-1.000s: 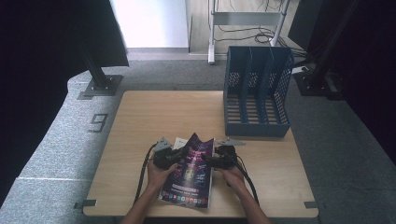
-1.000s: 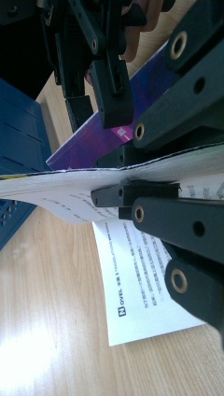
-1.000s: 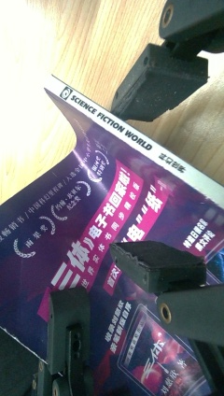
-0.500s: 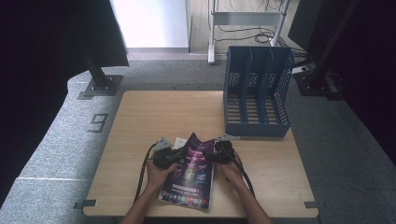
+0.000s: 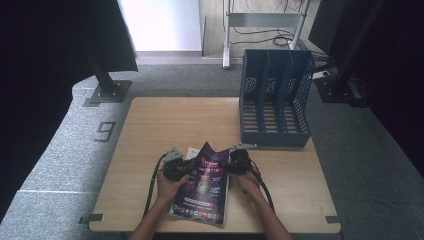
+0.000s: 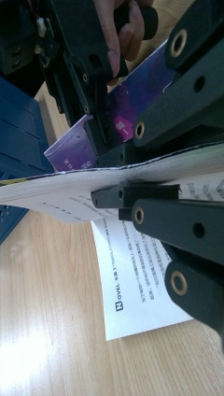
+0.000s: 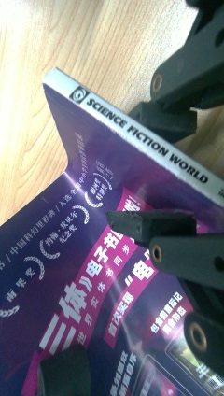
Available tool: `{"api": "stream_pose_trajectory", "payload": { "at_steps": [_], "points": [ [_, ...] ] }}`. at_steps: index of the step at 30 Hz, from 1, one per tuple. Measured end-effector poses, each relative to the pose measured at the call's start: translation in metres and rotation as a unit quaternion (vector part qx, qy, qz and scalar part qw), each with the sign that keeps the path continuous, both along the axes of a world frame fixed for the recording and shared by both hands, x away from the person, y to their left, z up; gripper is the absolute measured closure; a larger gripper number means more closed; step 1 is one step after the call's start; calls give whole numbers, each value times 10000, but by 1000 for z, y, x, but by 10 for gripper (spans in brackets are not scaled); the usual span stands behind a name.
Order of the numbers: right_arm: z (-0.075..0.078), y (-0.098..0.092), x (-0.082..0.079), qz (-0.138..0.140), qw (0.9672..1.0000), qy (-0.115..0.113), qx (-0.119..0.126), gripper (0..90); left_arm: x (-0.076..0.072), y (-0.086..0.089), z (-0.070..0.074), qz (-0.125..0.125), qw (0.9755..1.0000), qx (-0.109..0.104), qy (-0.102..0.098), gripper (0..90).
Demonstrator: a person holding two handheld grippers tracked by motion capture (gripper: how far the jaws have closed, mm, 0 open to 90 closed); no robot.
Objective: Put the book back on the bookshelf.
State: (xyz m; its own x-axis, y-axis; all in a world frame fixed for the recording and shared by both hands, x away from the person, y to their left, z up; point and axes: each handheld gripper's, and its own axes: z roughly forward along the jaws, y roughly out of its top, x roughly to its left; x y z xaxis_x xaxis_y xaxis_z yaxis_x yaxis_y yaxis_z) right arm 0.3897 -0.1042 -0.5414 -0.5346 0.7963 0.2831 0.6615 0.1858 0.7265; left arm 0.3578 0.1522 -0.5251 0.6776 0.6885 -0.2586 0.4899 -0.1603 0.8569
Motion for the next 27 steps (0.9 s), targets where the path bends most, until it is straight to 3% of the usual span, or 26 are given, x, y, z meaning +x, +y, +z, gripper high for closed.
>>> {"api": "stream_pose_trajectory", "payload": {
  "at_steps": [6, 11, 21, 27],
  "points": [
    [9, -6, -5, 87, 9998, -110, 138, 645, -2, 4, 6, 76, 9999, -67, -87, 847],
    [24, -10, -14, 142, 9986, -463, 205, 655, -5, 7, 14, 108, 9996, -176, -199, 846],
    [51, -21, -30, 255, 9929, -1105, 365, 674, -9, 12, 25, 112, 9987, -307, -381, 856],
    [61, -23, -37, 335, 9896, -1349, 370, 680, -13, 12, 32, 96, 9980, -364, -509, 857]
  ]
}}
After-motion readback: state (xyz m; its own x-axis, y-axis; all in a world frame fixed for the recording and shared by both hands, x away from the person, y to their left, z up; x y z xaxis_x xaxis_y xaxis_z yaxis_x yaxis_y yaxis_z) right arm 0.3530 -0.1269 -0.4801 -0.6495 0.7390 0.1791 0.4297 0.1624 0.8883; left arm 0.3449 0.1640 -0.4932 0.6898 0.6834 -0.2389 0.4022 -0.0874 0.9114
